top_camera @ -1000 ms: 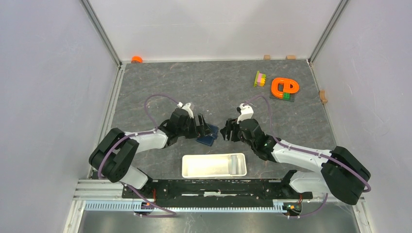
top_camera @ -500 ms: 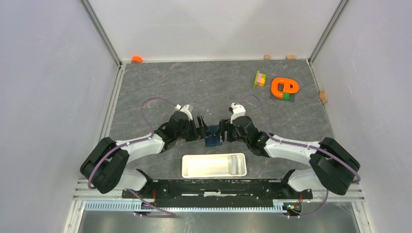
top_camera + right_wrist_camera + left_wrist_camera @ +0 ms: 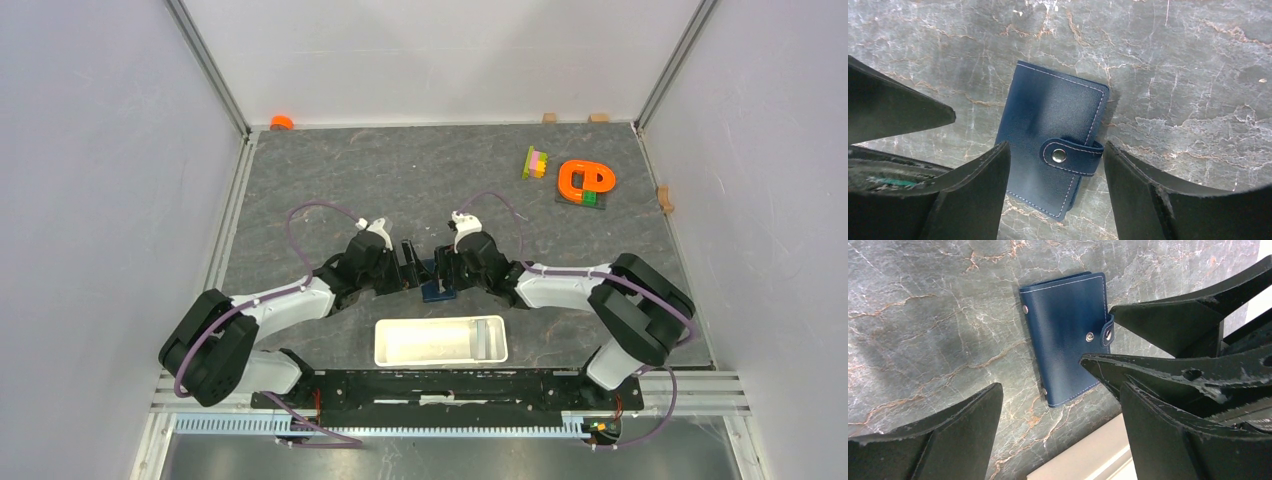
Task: Put the credit cards into the card holder
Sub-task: Place the card holder at the center of the board, then open the card holder at the center of the board.
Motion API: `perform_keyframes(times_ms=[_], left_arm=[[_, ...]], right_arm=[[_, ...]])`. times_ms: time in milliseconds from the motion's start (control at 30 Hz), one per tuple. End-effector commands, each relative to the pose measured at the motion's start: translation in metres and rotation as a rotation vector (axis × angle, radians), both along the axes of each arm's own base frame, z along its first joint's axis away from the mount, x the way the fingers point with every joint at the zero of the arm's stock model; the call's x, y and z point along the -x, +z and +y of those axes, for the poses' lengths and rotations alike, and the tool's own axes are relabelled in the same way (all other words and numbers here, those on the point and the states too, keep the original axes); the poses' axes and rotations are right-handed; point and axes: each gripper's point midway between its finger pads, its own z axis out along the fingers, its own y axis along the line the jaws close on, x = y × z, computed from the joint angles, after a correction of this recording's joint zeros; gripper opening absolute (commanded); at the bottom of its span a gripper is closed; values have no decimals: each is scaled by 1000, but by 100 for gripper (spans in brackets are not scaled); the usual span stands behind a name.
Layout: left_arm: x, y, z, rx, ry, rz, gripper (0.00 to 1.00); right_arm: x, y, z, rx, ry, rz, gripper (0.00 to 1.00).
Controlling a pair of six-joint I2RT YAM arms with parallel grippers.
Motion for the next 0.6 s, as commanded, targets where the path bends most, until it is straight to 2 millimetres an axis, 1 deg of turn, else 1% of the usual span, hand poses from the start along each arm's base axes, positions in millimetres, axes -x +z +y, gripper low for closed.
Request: perform_keyframes(times_ms=[0, 67, 200, 267, 333, 400, 433, 467, 533, 567], left_arm=[[-7, 9, 3, -18, 1, -56, 93], [-8, 9, 3, -21, 2, -56, 93], [-8, 9, 4, -26, 1, -57, 93], [-8, 10, 3, -27, -2, -57, 93], [-8, 10, 3, -28, -4, -56, 93], [-8, 11, 2, -27, -9, -54, 93], [-8, 11, 2, -27, -10, -53, 93], [-8, 11, 1, -26, -13, -52, 93], [-7, 12, 0, -20, -20, -50, 94], [-7, 12, -1, -18, -22, -49, 94]], right_arm=[[-12, 7, 7, 5, -16, -36, 71], [-14, 6, 3, 19, -32, -39, 67], [-15, 5, -6, 55, -61, -45, 51], [-15, 11, -7, 46, -66, -58, 47], [-15, 20, -9, 29, -72, -77, 40], [-15, 25, -11, 24, -74, -89, 26], [-15, 28, -12, 26, -77, -93, 22], [-15, 30, -12, 25, -77, -95, 19], [-14, 35, -13, 15, -74, -100, 18], [-13, 38, -12, 3, -69, -104, 16]])
